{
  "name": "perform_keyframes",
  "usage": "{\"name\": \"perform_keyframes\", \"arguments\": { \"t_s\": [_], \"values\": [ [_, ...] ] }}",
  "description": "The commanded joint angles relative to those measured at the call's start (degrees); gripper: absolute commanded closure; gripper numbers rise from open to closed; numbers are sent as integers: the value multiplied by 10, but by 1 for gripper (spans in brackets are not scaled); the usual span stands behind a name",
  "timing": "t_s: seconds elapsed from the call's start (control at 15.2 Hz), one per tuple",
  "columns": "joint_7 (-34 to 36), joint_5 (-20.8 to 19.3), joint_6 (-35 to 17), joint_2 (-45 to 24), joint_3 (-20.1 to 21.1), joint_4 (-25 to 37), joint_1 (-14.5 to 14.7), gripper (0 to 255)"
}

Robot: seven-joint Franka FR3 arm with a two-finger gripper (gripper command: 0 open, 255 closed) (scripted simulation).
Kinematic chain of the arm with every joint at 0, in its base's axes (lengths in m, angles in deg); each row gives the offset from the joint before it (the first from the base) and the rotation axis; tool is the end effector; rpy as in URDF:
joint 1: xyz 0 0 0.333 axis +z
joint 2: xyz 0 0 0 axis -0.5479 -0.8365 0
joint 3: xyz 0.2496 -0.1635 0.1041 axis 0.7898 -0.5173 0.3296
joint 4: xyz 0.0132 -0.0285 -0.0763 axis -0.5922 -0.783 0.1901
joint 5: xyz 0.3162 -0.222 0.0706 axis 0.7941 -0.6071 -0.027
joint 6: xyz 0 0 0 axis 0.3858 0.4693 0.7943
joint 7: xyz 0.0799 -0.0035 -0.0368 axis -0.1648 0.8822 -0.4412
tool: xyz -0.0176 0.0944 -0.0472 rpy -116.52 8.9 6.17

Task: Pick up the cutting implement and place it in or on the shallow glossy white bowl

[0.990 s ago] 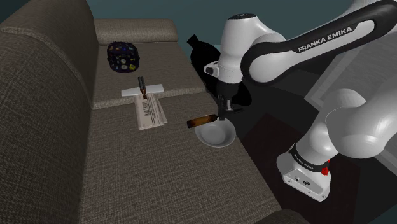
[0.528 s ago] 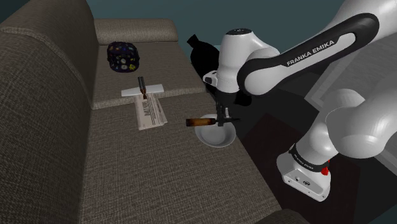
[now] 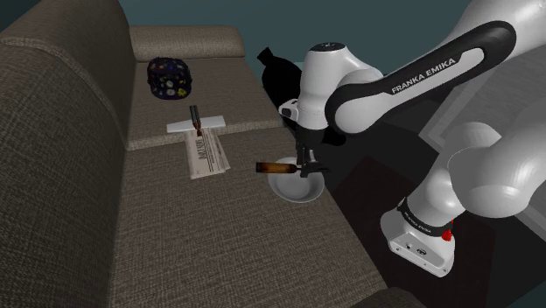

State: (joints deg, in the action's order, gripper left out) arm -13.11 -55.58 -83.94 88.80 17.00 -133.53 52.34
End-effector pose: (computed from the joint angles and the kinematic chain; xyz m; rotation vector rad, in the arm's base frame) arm 0.3505 0.1602 0.3235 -2.7856 -1.2829 0.0903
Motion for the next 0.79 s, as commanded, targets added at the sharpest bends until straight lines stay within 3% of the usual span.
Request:
{"name": "perform_keyframes", "arguments": {
  "t_s": [0.0,0.26,0.53,0.73],
  "values": [
    [0,0,0,0,0,0,0,0],
    [0,0,0,0,0,0,0,0],
    [3,-8,89,49,-6,40,-4,0],
    [3,-8,89,49,-6,40,-4,0]
  ]
}}
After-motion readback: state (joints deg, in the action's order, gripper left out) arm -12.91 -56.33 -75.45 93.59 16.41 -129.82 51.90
